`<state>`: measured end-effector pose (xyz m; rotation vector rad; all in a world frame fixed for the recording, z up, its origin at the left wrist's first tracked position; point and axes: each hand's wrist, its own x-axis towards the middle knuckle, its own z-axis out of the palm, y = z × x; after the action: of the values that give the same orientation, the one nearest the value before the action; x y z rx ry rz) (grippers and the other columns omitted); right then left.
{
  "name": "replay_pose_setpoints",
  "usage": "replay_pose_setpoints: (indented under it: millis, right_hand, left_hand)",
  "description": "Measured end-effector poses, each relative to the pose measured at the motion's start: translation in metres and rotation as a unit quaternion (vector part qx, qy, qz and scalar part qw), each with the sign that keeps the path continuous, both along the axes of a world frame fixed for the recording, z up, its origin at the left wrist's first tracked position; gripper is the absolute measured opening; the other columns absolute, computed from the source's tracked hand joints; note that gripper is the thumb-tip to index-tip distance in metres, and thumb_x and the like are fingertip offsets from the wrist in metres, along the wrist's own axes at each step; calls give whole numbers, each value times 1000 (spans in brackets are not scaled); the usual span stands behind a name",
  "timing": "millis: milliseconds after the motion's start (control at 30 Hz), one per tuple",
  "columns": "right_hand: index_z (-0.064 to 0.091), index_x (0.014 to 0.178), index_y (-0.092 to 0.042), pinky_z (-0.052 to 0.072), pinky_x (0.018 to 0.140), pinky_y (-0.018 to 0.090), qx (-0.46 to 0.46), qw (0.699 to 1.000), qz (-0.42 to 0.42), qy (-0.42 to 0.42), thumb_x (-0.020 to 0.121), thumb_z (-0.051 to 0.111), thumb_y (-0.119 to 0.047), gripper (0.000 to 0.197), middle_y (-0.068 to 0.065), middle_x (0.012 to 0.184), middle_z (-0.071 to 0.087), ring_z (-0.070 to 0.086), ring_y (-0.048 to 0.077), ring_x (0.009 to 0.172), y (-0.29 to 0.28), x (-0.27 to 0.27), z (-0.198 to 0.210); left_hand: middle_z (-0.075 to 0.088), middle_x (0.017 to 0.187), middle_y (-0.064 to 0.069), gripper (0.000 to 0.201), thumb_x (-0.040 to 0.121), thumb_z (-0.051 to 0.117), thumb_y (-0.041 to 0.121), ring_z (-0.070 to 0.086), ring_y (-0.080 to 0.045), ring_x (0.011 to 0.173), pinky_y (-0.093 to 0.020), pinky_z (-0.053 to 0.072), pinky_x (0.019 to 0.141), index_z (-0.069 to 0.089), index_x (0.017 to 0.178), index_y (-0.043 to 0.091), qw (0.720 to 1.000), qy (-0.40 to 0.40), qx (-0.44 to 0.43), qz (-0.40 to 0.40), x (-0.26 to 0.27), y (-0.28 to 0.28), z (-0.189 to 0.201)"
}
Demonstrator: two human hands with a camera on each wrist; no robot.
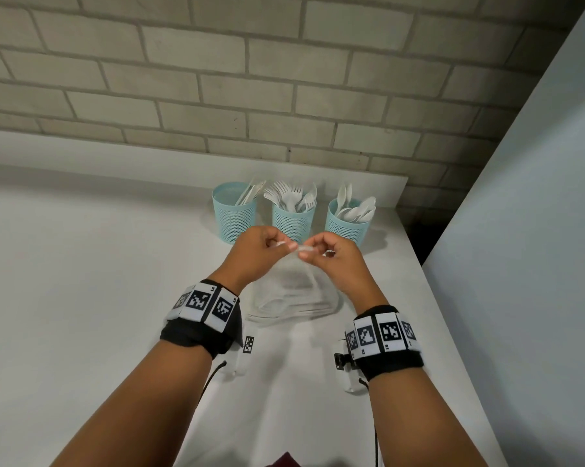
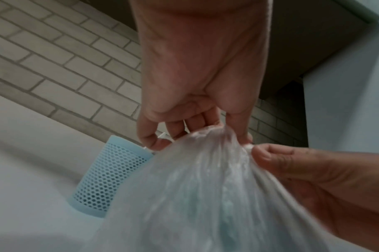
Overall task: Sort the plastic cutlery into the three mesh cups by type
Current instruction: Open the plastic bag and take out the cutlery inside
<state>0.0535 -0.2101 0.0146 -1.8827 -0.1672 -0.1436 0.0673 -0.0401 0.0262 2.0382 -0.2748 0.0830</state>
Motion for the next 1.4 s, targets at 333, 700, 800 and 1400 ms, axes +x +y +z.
replay_pose_setpoints:
  millis: [333,700,800,1400]
  right_hand:
    - [63,83,-28,35,62,17,14,998,-22,-61,83,69,-18,12,0,68,44,40,8,65,9,0,9]
    - [52,80,-14,51,74,19,328,944,3,40,99,40,-15,23,-5,76,65,60,6,73,6,0,26]
    - [49,80,-14,45,71,22,361,930,38,62,100,39,-13,21,-8,60,56,55,4,57,6,-3,34]
    - [74,95,-14,45,79,24,-205,978,35,-23,85,67,-23,15,1,91,70,62,12,88,11,-13,48]
  left_hand:
    - [61,78,3,15,97,47,13,58,2,74,-10,43,73,49,86,22,978,28,-208,-12,-6,-4,11]
    - [33,42,10,31,102,29,18,35,-8,46,-25,31,61,54,84,14,890,107,-440,-52,-8,14,45]
    - [40,42,10,29,100,35,13,28,-2,39,-22,26,54,57,82,12,958,78,-269,-65,-10,19,53]
    - [37,48,9,1,83,66,21,38,-4,41,-16,29,46,65,84,21,985,-31,170,-4,-19,20,57]
